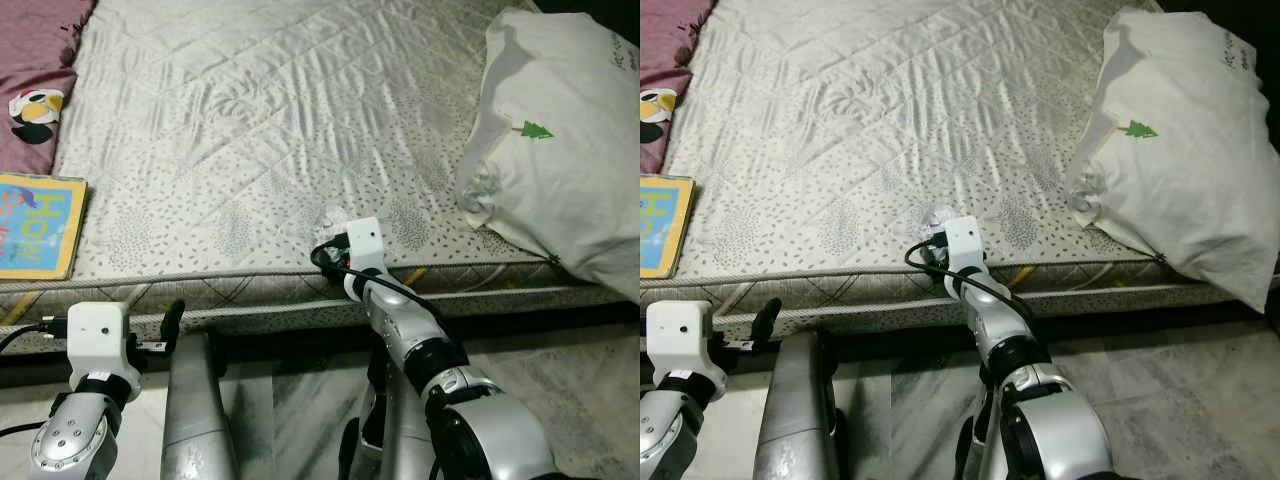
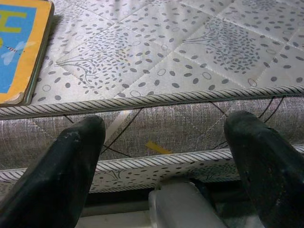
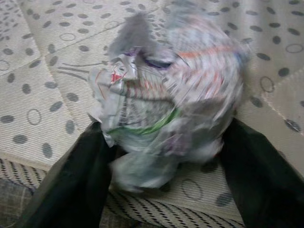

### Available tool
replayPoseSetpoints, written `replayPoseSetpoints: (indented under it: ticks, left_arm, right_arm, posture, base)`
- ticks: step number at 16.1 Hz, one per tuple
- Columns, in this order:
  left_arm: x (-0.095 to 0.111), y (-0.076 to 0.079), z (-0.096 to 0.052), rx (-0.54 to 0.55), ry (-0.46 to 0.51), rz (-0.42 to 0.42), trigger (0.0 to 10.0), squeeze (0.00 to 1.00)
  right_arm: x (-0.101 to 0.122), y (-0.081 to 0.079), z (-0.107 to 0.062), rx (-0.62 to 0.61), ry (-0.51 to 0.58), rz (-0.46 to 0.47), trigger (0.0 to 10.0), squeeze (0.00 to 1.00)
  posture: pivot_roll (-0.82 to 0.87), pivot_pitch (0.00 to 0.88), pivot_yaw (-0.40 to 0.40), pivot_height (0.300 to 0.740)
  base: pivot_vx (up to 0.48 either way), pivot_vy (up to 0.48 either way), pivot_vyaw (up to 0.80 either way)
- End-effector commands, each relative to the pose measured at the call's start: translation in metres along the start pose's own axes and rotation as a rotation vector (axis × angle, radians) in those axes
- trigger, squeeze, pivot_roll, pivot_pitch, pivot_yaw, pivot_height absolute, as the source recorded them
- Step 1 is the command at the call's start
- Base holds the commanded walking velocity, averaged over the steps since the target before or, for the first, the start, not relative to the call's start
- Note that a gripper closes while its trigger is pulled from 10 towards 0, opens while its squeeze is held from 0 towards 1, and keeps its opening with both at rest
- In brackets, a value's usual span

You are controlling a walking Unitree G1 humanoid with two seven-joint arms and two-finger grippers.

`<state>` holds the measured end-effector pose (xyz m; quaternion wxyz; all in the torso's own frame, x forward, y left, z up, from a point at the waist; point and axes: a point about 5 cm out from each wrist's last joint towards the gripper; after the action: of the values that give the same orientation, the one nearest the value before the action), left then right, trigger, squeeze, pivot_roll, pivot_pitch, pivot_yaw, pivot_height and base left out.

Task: Clean up the room

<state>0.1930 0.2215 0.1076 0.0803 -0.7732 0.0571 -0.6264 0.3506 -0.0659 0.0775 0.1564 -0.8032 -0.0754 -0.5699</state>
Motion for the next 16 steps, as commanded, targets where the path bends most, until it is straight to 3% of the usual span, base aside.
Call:
replayPoseSetpoints:
  ticks: [1, 16]
  left_arm:
    - [-0.0017, 0.0023, -0.0015, 0.004, -0.011, 0.006, 10.0, 0.00]
    - [0.0001, 0.0023, 0.0085, 0.004, 0.000, 0.022, 10.0, 0.00]
  right_arm:
    - [-0.0035, 0.0030, -0.0002, -0.010, -0.016, 0.014, 0.0, 0.00]
    - [0.0039, 0.0100, 0.0020, -0.026, -0.002, 0.039, 0.0, 0.00]
  posture:
    - [0.17, 0.239, -0.123, 0.517]
    - [0.15, 0.229, -0.120, 0.517]
  base:
    - [0.000, 0.000, 0.00]
    - [0.000, 0.000, 0.00]
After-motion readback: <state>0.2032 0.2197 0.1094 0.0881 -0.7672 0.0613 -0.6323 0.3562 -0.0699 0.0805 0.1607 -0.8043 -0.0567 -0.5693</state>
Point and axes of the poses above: a point about 5 cm out from each wrist's last joint towards the gripper, its own z axis pointing out of the wrist towards the gripper, its own x axis along the axis of the wrist's last joint, y = z × x, and after that the axes turned 7 degrees about z, right-handed
